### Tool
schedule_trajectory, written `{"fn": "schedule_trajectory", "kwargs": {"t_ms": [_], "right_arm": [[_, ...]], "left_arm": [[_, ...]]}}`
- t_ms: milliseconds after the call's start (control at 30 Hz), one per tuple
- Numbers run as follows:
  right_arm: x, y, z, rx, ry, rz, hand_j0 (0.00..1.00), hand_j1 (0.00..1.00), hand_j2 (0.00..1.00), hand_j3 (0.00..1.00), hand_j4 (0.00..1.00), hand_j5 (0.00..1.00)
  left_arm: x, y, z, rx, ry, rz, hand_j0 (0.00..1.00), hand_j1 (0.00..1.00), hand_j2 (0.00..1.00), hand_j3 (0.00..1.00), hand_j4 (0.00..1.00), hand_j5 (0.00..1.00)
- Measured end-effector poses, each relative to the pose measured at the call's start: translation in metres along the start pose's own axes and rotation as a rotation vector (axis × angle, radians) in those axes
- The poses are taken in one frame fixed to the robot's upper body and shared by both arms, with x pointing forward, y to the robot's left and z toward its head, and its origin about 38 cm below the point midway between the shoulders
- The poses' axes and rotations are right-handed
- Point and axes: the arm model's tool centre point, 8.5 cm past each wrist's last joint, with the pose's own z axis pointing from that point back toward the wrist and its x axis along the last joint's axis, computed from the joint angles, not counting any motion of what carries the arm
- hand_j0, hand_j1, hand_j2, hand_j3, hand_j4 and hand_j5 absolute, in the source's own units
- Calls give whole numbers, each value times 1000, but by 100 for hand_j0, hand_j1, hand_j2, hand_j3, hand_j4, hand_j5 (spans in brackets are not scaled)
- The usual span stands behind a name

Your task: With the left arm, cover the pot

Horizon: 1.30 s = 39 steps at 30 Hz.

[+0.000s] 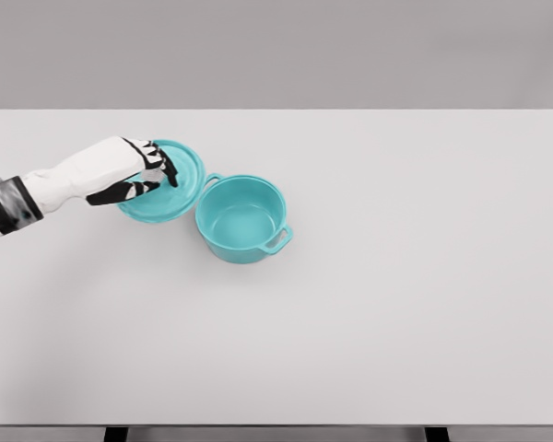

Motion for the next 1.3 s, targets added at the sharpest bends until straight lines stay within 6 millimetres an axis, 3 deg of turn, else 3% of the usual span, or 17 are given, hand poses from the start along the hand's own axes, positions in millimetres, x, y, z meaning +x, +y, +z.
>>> {"fn": "schedule_trajectory", "kwargs": {"t_ms": [267, 1300], "right_arm": [[0, 0, 0, 0, 0, 0, 100, 100, 100, 100, 100, 100], [0, 0, 0, 0, 0, 0, 100, 100, 100, 100, 100, 100]], "left_arm": [[11, 6, -20, 22, -47, -7, 48, 48, 48, 48, 48, 48], [55, -20, -70, 24, -182, 39, 49, 49, 49, 49, 49, 49]]}}
